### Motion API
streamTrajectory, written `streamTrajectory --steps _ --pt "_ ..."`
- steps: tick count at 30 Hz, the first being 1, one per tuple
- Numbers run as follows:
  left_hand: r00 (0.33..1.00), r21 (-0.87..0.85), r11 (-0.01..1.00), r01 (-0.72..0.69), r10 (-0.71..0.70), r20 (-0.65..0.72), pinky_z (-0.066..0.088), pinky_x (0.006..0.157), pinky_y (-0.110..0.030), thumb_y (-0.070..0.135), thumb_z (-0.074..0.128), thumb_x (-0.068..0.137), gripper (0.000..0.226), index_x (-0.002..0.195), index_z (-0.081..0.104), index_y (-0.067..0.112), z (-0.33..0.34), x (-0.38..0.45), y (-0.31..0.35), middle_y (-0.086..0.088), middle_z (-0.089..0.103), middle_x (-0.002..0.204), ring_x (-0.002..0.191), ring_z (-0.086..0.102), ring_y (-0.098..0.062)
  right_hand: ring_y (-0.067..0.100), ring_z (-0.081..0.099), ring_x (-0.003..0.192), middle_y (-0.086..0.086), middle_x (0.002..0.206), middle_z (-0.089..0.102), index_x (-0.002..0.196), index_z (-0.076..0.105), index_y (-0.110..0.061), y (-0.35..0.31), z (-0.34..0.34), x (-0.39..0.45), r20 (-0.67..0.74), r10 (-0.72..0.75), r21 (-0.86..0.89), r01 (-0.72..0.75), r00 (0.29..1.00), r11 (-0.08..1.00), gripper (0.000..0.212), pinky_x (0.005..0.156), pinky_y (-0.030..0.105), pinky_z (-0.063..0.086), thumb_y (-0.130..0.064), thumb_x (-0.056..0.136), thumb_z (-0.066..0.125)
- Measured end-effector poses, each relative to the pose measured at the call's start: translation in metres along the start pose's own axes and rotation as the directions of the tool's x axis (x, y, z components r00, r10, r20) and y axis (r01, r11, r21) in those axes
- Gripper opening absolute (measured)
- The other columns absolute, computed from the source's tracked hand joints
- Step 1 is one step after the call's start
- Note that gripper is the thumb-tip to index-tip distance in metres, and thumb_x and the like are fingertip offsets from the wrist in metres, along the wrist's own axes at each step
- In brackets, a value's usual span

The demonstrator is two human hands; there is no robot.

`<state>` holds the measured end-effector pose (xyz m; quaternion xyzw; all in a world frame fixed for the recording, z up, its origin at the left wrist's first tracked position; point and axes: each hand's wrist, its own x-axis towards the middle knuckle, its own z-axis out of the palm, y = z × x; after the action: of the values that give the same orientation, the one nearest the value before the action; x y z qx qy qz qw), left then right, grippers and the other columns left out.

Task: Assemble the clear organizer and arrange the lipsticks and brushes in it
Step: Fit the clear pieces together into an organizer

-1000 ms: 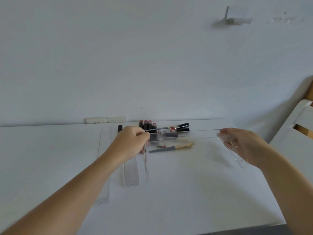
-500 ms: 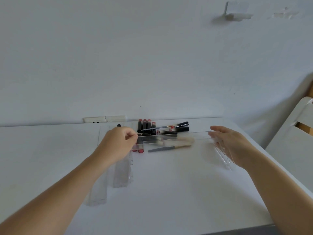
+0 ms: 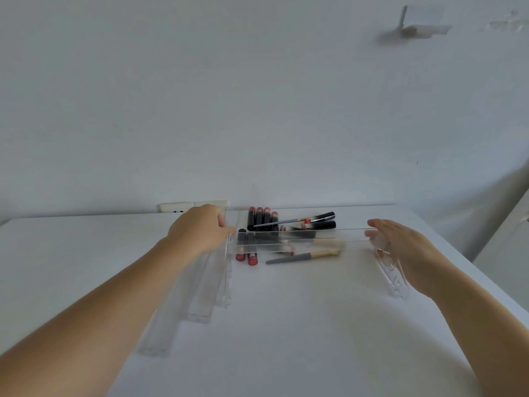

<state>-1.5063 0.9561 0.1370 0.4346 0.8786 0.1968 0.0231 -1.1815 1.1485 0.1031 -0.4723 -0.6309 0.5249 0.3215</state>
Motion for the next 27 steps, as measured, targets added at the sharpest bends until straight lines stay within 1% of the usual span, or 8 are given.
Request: streamTrajectory --steps 2,5,8,11,15,18,23,27 --pt "0.999 0.066 0.998 0.014 -0.017 0.042 0.044 0.062 -0.028 0.057 0.075 0.082 0.039 0.079 0.061 0.02 -0.001 0.003 0.005 0.006 0.065 0.081 0.074 0.06 -0.016 0.013 0.064 0.107 -0.013 0.11 0.073 0.12 0.067 -0.03 0.001 -0.002 -0.001 0.009 0.003 -0.04 -0.002 1.0 0.999 0.03 0.097 0.032 0.044 -0.045 0.095 0.057" --pt "0.992 0.16 0.987 0.027 -0.046 0.117 0.04 0.06 -0.028 0.06 0.073 0.082 0.046 0.078 0.057 0.017 -0.006 0.006 0.009 0.002 0.061 0.078 0.071 0.056 -0.018 0.015 0.062 0.109 -0.012 0.112 0.071 0.122 0.065 -0.033 0.002 -0.002 -0.003 0.028 -0.016 -0.061 0.018 0.999 0.998 0.028 0.09 0.028 0.043 -0.044 0.098 0.056" --pt "0.99 0.211 0.977 0.028 -0.057 0.132 0.041 0.061 -0.028 0.043 0.063 0.093 0.027 0.087 0.06 0.017 -0.006 0.008 0.01 0.0 0.064 0.085 0.078 0.06 -0.022 0.014 0.061 0.107 -0.01 0.113 0.07 0.119 0.064 -0.037 0.001 -0.002 -0.005 0.034 -0.043 -0.078 0.046 0.998 0.996 0.022 0.077 0.022 0.042 -0.036 0.1 0.053" --pt "0.986 0.192 0.98 0.048 -0.076 0.146 0.044 0.064 -0.029 0.031 0.065 0.09 0.017 0.095 0.063 0.016 -0.005 0.011 0.01 -0.001 0.065 0.09 0.083 0.061 -0.023 0.022 0.06 0.112 -0.006 0.115 0.07 0.116 0.063 -0.042 0.002 -0.003 -0.007 0.045 -0.055 -0.116 0.06 0.997 0.991 0.021 0.072 0.022 0.041 -0.035 0.1 0.051" --pt "0.979 0.063 0.994 0.092 -0.102 0.174 0.039 0.062 -0.029 0.028 0.072 0.082 0.023 0.082 0.065 0.007 -0.006 0.016 0.004 -0.008 0.066 0.079 0.069 0.054 -0.024 0.009 0.06 0.109 -0.011 0.113 0.07 0.116 0.062 -0.043 0.004 -0.002 -0.008 0.06 -0.064 -0.093 0.07 0.996 0.993 0.02 0.074 0.018 0.039 -0.036 0.101 0.05" --pt "0.983 -0.093 0.988 0.121 -0.107 0.147 0.043 0.065 -0.03 0.027 0.072 0.073 0.026 0.082 0.07 0.002 -0.009 0.017 -0.002 -0.009 0.077 0.078 0.077 0.066 -0.026 -0.001 0.06 0.106 -0.013 0.11 0.071 0.119 0.064 -0.039 0.004 0.0 -0.009 0.04 -0.073 -0.066 0.075 0.997 0.995 0.022 0.075 0.015 0.039 -0.034 0.101 0.051" --pt "0.992 -0.359 0.93 0.075 -0.034 0.118 0.048 0.071 -0.027 0.034 0.078 0.073 0.027 0.095 0.07 0.023 -0.024 0.018 -0.006 0.007 0.077 0.071 0.083 0.067 -0.011 0.001 0.063 0.105 -0.013 0.107 0.073 0.119 0.065 -0.036 0.005 0.001 -0.011 0.048 -0.094 -0.065 0.097 0.994 0.993 0.023 0.077 0.019 0.042 -0.036 0.102 0.05" --pt "0.997 -0.551 0.833 -0.053 0.072 0.013 0.055 0.069 -0.027 0.032 0.078 0.079 0.015 0.093 0.077 0.028 -0.043 0.019 -0.001 0.005 0.077 0.079 0.075 0.069 -0.012 0.004 0.067 0.096 -0.011 0.098 0.076 0.11 0.069 -0.034 0.005 0.004 -0.01 0.044 -0.108 -0.061 0.11 0.993 0.992 0.02 0.079 0.022 0.045 -0.034 0.102 0.051"
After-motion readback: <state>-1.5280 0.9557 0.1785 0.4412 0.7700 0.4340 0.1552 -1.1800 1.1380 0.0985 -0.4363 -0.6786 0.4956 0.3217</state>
